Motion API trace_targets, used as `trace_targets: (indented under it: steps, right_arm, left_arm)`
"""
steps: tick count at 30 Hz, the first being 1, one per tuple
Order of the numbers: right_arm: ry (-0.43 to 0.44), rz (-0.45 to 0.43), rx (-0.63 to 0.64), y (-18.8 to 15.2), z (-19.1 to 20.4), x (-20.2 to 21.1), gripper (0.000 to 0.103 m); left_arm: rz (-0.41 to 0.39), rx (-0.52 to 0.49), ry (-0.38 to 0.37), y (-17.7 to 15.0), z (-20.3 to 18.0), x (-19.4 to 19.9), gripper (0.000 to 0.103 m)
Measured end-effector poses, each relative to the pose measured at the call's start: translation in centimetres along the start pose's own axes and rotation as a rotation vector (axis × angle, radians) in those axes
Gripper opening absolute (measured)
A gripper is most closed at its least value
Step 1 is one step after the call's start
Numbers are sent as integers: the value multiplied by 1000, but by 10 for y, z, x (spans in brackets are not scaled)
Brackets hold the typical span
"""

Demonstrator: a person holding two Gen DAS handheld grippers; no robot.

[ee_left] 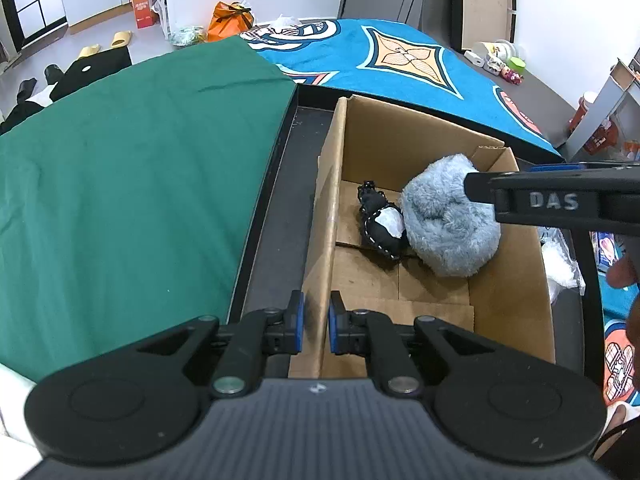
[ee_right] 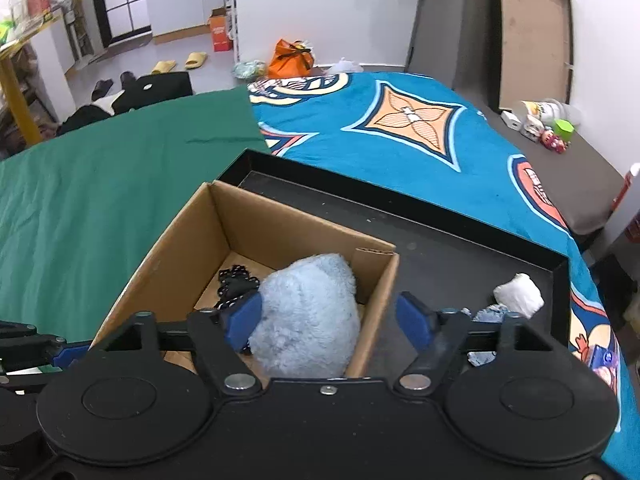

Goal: Organize soft objects
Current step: 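Lower the grey plush into the box and open the right gripper while the left gripper grips the box wall, then open the left gripper off the box wall and raise the right gripper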

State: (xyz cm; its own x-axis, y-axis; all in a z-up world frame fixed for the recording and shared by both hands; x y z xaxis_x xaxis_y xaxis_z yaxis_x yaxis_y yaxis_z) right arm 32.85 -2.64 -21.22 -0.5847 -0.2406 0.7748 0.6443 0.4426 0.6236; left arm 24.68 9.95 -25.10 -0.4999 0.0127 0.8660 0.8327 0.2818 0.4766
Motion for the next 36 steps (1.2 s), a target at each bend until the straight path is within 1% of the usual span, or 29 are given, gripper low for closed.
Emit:
trace_targets:
  steps: [7,13,20,23,25,28,29,31,34,36]
  right_arm:
    - [11,-17,-32,-3,-15,13,76]
    - [35,-50,-51,-3,-28,25,79]
    - [21,-74,-88,-11,-56,34,79]
    - [7,-72,-115,-17,-74,35,79]
    - [3,-73,-135,-20,-86,36,79]
    - [-7,-79,-149,-25,-102,37,80]
    - [-9,-80,-154,-26,-106,37,80]
    - [-10,-82,-168,-30,-116,37,82]
    - [-20,-82,-188,-35,-130,36,89]
    - [-22,-85,-206,-40,-139,36,93]
  left_arm:
    - [8,-1,20,0,-1,1,11]
    - [-10,-12,46,2,-2,4,14]
    - [-14,-42,90,1,-5,6,16]
    - [-25,-68,123,1,-7,8,23]
    - [-32,-81,146,1,-8,9,39]
    - [-36,-91,165,2,-10,10,52]
    - [-38,-93,170,1,-10,11,54]
    - [-41,-98,178,2,-11,12,62]
    - [-45,-108,187,3,-13,13,71]
    - [-47,-113,195,4,-15,13,74]
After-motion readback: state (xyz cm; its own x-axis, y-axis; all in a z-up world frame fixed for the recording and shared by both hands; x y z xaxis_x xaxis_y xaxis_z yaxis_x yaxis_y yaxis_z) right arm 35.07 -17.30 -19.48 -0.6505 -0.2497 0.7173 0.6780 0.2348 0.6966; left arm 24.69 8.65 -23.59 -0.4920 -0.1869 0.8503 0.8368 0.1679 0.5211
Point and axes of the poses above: each gripper's, at about its wrist camera, not at the fingertips, and x roughly against the way its jaws point, z to its left, y to its top, the point moved 10 cm from there along -x, roughly the way its jaws point, and after that the axes turned 4 degrees about x, right-handed, at the moved point
